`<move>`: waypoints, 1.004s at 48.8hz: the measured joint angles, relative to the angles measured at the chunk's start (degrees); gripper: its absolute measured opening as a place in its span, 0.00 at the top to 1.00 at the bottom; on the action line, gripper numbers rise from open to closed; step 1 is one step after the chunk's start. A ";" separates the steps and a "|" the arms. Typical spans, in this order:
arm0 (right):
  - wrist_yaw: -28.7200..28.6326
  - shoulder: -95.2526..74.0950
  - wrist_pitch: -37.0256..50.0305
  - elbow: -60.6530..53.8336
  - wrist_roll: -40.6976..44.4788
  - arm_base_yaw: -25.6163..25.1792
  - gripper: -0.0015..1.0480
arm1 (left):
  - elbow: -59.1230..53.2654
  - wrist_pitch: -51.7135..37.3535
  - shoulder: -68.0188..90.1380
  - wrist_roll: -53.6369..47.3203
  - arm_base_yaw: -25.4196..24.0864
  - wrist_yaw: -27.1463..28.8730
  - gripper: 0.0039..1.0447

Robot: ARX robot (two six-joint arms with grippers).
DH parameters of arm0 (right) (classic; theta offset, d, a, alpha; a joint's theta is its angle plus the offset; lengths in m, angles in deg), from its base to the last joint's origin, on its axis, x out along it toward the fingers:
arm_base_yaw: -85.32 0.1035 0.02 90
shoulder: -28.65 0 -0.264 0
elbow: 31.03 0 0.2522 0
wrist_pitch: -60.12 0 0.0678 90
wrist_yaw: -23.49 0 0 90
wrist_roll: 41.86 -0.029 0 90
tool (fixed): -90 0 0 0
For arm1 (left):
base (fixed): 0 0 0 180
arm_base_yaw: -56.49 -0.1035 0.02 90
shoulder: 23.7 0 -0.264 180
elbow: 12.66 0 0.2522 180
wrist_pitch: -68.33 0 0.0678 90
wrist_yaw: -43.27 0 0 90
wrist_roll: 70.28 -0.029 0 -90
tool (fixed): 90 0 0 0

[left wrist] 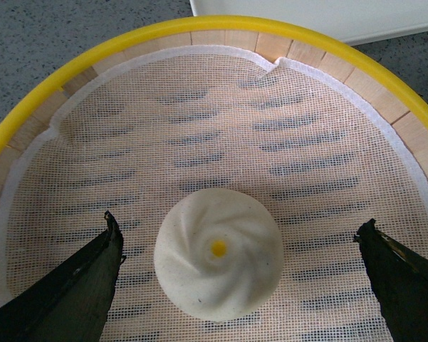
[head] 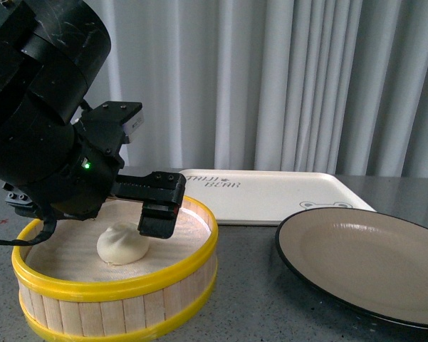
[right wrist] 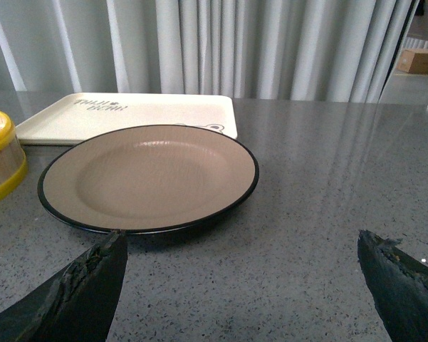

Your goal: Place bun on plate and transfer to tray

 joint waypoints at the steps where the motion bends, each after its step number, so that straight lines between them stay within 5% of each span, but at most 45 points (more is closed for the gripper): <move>1: 0.00 0.00 0.00 0.00 0.00 0.00 0.08 | 0.00 -0.04 0.11 0.00 0.11 0.02 0.06; 38: 0.00 0.00 0.00 0.00 0.00 0.00 0.08 | -0.04 -1.16 3.50 0.52 1.27 1.68 0.07; 49: 0.00 0.00 0.00 0.00 0.00 0.00 0.08 | -0.04 -1.88 3.10 0.63 1.70 0.63 0.42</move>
